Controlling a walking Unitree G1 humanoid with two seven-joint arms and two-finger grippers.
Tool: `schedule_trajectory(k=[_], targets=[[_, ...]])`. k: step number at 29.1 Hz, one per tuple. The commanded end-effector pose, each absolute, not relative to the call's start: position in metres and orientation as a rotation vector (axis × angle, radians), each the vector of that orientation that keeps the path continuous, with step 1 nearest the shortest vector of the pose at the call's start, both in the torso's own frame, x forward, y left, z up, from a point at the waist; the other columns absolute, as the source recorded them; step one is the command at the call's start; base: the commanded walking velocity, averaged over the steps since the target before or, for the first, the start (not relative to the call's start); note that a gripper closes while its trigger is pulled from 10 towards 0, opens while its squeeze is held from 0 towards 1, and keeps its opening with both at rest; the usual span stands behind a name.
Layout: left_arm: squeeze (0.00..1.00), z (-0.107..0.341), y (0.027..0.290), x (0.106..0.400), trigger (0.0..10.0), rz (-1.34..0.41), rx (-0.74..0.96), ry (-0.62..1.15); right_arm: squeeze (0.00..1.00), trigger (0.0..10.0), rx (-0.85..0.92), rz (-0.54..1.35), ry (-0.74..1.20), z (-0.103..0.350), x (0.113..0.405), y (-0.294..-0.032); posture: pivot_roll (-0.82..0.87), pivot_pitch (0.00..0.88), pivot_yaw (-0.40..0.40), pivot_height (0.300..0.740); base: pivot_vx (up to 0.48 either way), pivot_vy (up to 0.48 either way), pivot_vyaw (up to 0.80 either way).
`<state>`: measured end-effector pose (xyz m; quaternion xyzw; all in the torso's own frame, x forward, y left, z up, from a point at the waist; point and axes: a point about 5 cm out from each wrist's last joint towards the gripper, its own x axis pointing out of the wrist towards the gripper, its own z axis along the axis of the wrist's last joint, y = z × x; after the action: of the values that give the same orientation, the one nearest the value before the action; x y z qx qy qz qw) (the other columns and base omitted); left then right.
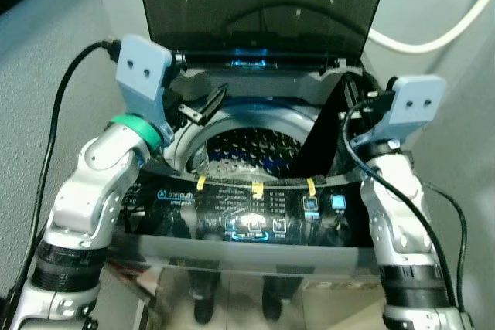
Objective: Clothes washing
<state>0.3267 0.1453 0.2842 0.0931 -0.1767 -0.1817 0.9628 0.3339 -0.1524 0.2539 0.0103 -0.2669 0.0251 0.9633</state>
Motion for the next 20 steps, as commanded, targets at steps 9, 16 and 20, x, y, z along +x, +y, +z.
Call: schedule_trajectory(k=[9, 16, 20], targets=[[0.0, 0.275, 0.131, 0.336, 10.0, -0.315, 0.107, -0.331, 0.0, 10.0, 0.088, 0.069, -0.5, 0.245, 0.334, -0.137, 0.07, 0.0, 0.045, 0.74, 0.0, 0.0, 0.0], [0.0, 0.268, 0.128, 0.341, 10.0, -0.272, 0.083, -0.327, 0.0, 10.0, 0.118, 0.092, -0.491, 0.242, 0.329, -0.128, 0.06, 0.005, 0.058, 0.74, 0.0, 0.0, 0.0], [0.0, 0.267, 0.127, 0.344, 10.0, -0.255, 0.08, -0.324, 0.0, 10.0, 0.121, 0.097, -0.483, 0.24, 0.328, -0.126, 0.07, 0.0, 0.055, 0.74, 0.0, 0.0, 0.0]])
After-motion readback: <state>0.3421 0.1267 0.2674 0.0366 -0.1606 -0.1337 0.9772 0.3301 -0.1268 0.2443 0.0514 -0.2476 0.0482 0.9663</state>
